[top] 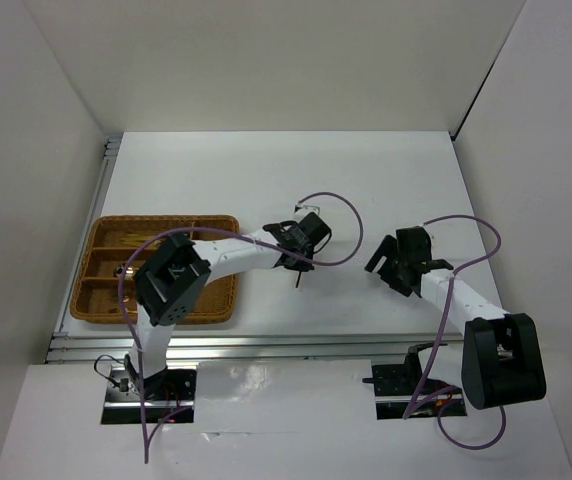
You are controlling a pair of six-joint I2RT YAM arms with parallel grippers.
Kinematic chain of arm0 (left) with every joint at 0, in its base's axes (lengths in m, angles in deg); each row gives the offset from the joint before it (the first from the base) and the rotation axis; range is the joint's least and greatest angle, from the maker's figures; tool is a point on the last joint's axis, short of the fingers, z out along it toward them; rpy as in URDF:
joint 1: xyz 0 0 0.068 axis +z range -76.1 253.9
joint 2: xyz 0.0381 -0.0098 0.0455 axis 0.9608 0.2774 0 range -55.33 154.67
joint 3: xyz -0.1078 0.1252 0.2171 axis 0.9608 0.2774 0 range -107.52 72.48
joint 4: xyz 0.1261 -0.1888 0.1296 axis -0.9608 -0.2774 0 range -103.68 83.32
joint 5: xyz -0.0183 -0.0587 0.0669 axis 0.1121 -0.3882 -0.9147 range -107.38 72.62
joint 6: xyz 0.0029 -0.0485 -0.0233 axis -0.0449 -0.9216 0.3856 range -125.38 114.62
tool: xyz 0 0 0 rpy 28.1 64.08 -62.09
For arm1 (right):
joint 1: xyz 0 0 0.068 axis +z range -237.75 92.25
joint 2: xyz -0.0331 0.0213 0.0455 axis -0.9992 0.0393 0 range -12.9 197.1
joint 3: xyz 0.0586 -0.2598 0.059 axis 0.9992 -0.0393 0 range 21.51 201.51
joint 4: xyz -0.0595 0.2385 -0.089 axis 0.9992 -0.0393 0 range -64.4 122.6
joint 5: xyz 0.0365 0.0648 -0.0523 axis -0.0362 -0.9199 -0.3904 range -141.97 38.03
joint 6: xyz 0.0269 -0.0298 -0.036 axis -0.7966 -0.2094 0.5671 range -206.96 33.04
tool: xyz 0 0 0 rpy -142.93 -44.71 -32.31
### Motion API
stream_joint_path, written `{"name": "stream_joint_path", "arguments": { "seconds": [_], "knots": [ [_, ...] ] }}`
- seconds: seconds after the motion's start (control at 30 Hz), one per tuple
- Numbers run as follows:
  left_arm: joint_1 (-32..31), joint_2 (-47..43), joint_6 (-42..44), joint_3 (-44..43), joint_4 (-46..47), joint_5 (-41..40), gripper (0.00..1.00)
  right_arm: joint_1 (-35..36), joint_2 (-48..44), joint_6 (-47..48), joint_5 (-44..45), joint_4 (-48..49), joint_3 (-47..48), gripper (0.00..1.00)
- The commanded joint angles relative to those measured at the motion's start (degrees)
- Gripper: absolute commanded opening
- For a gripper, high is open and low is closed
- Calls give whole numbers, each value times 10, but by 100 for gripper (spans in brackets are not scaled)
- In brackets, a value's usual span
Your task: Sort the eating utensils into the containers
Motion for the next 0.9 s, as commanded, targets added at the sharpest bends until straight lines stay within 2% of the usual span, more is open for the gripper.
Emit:
{"name": "stream_joint_path", "arguments": {
  "seconds": [0.0, 0.2, 0.63, 0.87],
  "knots": [
    [14, -83, -15, 18, 20, -23, 18, -4, 1, -2, -1, 1, -4, 88],
    [59, -165, -32, 84, 13, -23, 18, -4, -4, 4, -7, 1, -4, 88],
    [174, -407, -43, 265, -32, -33, 19, -4, 6, 4, -18, 12, -4, 88],
    [237, -455, -26, 300, -44, 4, 21, -4, 6, 4, -23, 12, -4, 88]
  ]
}}
